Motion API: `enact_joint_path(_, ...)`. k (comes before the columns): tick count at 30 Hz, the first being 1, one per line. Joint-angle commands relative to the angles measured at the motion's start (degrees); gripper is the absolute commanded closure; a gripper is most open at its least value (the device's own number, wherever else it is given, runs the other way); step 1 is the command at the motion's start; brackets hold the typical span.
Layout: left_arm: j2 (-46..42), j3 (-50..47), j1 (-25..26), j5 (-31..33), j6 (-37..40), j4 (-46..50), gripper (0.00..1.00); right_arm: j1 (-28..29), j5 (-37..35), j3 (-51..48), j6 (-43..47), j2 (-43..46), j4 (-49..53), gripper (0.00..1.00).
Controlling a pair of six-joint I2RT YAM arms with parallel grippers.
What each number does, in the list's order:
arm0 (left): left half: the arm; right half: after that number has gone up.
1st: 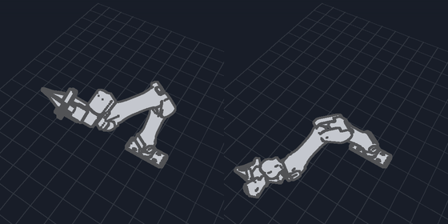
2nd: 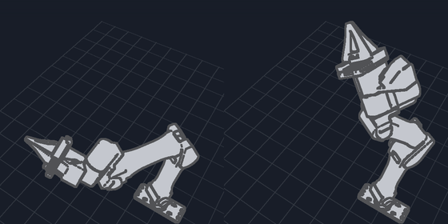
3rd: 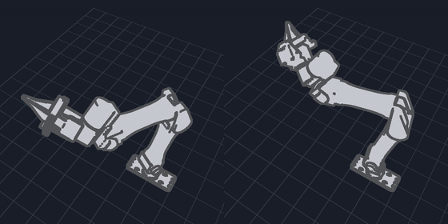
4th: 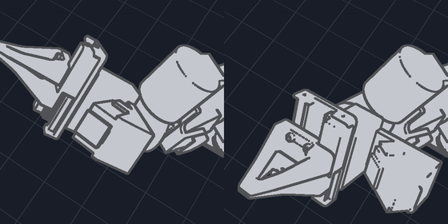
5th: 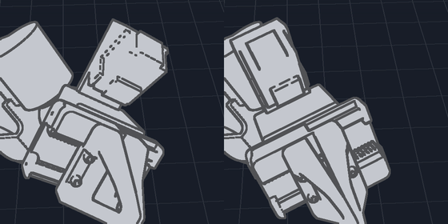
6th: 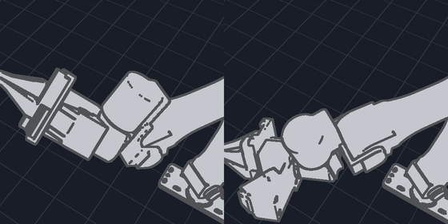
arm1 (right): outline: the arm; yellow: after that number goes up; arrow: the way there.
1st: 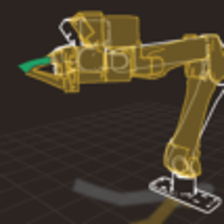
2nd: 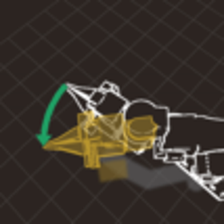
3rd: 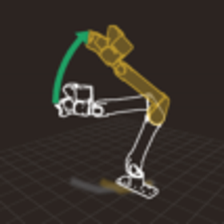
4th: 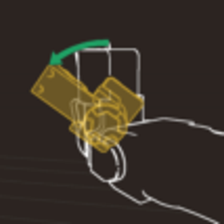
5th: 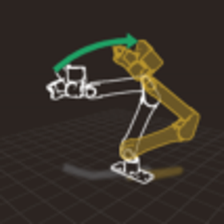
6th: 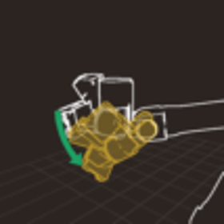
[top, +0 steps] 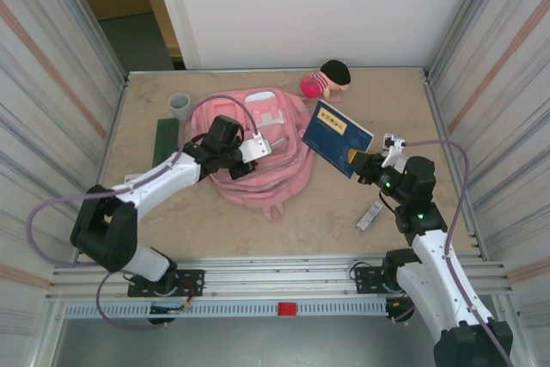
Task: Pack books, pencil case, and school supplies into a backpack
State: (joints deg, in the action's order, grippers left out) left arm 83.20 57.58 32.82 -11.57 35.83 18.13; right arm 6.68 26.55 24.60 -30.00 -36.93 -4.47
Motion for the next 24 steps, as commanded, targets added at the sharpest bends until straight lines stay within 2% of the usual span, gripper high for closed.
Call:
enact_joint_path(1, -4.41, 4.97, 0.41, -4.08, -14.57, 2.42, 1.00, -0.38, -9.98, 5.11, -2.90, 2.52, 10.70, 1.00)
enact_joint_path(3, -4.71, 8.07, 0.45, -3.99, -21.13, 4.19, 1.00, -0.43, -14.01, 7.76, -4.33, 3.71, 16.67, 1.00)
enact_joint_path(6, -4.02, 13.17, 0.28, -3.14, -26.39, 6.78, 1.00, -0.59, -20.43, 12.43, -11.37, 4.00, 27.44, 1.00)
enact_joint_path(9, -2.94, 18.32, -0.91, -4.10, -31.61, 8.90, 1.00, -0.57, -15.16, 16.24, -13.70, 2.30, 33.39, 1.00)
enact_joint_path(12, -1.71, 22.72, -3.06, -5.76, -37.53, 9.93, 1.00, 0.07, -8.62, 16.27, -18.95, 1.77, 34.75, 1.00)
enact_joint_path(16, -0.32, 25.50, -4.25, -7.62, -40.70, 9.85, 1.00, 4.03, -5.17, 13.55, -26.33, 3.80, 32.30, 1.00)
enact_joint_path(19, 0.55, 26.50, -4.63, -8.36, -41.09, 9.98, 1.00, 9.17, -4.33, 10.70, -32.89, 4.81, 26.78, 1.00)
enact_joint_path(24, 1.57, 26.90, -4.95, -11.02, -42.06, 9.09, 1.00, 20.87, -10.90, 4.94, -42.58, 2.37, 10.47, 1.00)
